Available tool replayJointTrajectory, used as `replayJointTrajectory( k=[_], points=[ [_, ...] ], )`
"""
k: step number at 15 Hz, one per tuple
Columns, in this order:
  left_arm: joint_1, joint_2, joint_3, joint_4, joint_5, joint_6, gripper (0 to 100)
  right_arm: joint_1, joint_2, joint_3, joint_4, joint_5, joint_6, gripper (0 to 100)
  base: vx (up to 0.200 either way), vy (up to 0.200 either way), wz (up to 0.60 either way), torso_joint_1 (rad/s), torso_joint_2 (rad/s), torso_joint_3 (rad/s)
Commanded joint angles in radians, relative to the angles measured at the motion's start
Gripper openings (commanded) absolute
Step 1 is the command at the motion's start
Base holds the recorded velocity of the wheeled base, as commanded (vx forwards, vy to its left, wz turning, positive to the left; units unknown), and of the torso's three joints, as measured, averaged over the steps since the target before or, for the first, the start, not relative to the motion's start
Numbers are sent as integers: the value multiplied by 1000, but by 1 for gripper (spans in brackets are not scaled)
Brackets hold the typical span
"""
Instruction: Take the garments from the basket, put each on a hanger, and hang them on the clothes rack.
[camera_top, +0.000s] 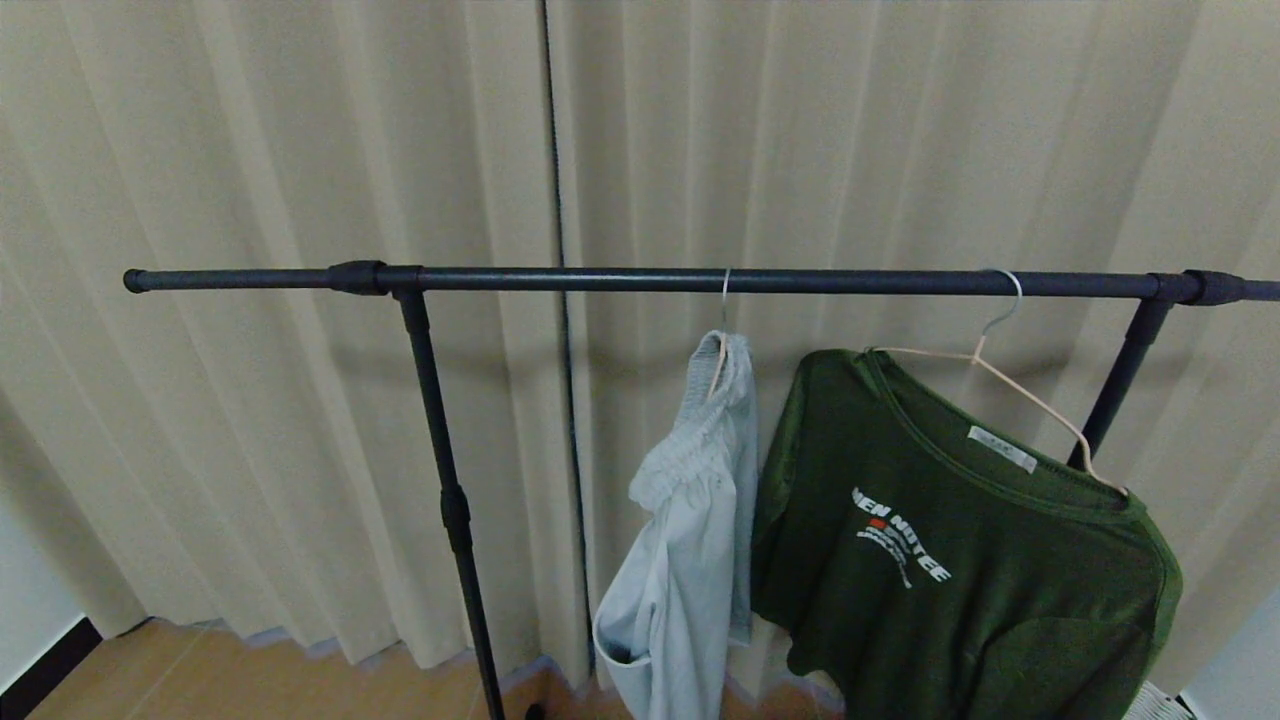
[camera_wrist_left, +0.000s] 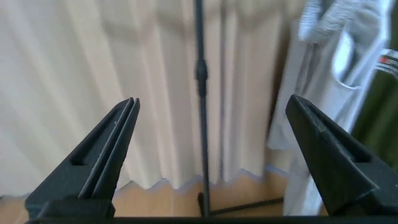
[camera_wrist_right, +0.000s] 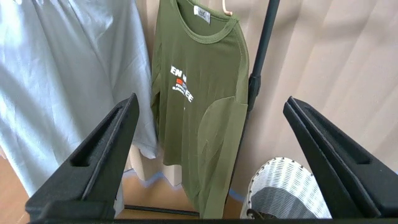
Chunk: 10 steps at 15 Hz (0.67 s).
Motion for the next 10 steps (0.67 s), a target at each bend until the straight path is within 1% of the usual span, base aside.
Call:
replayJointTrajectory(
  k=[1, 2, 3, 10],
  points=[
    [0, -3, 1, -3, 12, -11, 100, 0, 0, 3, 0, 1, 0, 100, 0, 0, 0, 0, 0, 0],
    [0, -3, 1, -3, 10, -54, 100, -1, 0, 3, 0, 1, 0, 100, 0, 0, 0, 0, 0, 0],
    [0, -3, 1, -5, 12, -62, 100, -1, 0, 3, 0, 1, 2, 100, 0, 0, 0, 0, 0, 0],
    [0, -3, 1, -8, 10, -56, 100, -1, 0, 3, 0, 3, -2, 100, 0, 0, 0, 0, 0, 0]
  ],
)
